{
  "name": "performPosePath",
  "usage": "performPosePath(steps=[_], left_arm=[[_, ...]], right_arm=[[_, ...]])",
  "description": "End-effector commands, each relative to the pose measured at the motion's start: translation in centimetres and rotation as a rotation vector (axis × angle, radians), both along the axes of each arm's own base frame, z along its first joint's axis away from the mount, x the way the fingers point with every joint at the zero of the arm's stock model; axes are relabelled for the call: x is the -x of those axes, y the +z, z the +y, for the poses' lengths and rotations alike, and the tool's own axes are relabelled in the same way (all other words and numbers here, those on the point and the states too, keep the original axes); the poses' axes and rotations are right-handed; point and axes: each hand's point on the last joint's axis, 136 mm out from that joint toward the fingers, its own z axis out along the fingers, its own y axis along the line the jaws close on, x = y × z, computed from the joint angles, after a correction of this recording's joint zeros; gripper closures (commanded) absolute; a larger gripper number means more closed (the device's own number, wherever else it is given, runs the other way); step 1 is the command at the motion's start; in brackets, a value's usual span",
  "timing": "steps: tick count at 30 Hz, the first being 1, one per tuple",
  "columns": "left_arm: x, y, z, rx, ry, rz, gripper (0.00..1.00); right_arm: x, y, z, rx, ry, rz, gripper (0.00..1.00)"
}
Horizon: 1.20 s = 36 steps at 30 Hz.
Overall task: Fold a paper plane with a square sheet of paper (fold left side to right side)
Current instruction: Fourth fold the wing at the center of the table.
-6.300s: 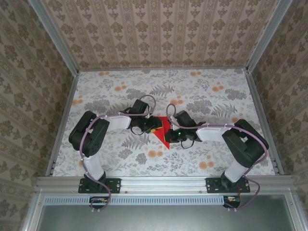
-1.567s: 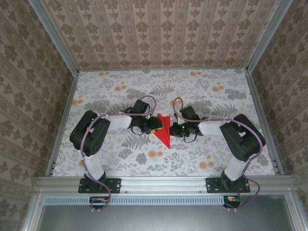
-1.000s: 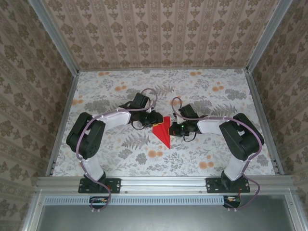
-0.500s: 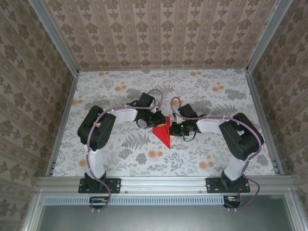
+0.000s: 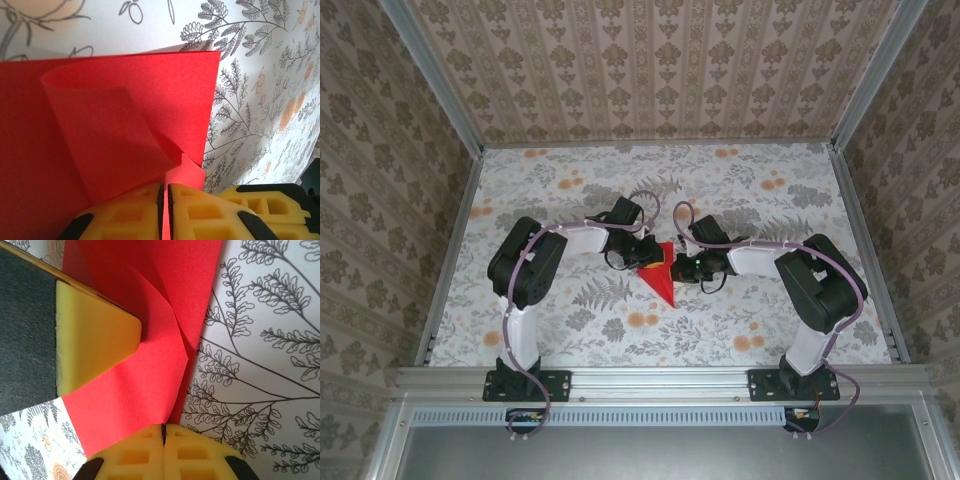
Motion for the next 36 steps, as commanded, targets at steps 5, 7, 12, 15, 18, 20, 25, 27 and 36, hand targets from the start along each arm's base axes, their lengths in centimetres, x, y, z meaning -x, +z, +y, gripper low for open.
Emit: performPosePath(steps=[5, 7, 12, 15, 18, 20, 25, 27, 36], left_arm=[[1.6, -2.7, 1.7, -0.094, -0.003, 0.04, 0.86], [1.8, -3.0, 2.0, -0.104, 0.0, 0.045, 0.86], [2.0, -3.2, 2.2, -0.11, 0.005, 0.05, 0.86], [2.1, -3.3, 2.2, -0.111, 0.003, 0.049, 0.86], [2.0, -3.2, 2.1, -0.108, 0.003, 0.047, 0.86], [2.1, -3.2, 2.2, -0.109, 0.002, 0.048, 0.86], [2.1, -3.1, 2.2, -0.11, 0.004, 0.044, 0.86], [2.1, -3.0, 2.2, -0.11, 0.003, 0.043, 0.86], [2.1, -2.8, 2.2, -0.111, 0.0, 0.039, 0.86]], right_arm=[[0.9, -1.2, -1.4, 0.083, -0.019, 0.043, 0.99], [0.3, 0.1, -1.3, 0.065, -0.026, 0.014, 0.91], [0.0, 3.7, -1.6, 0.046, -0.038, -0.058, 0.78], [0.8, 5.1, -1.4, 0.013, -0.023, -0.066, 0.76], [2.2, 6.0, 0.1, -0.075, 0.009, -0.033, 0.79], [3.0, 6.0, 1.4, -0.13, 0.029, 0.003, 0.81], [3.9, 5.0, 3.9, -0.175, 0.064, 0.059, 0.82], [4.0, 4.2, 4.1, -0.159, 0.069, 0.076, 0.82], [5.0, 1.2, 3.0, -0.066, 0.073, 0.133, 0.81]])
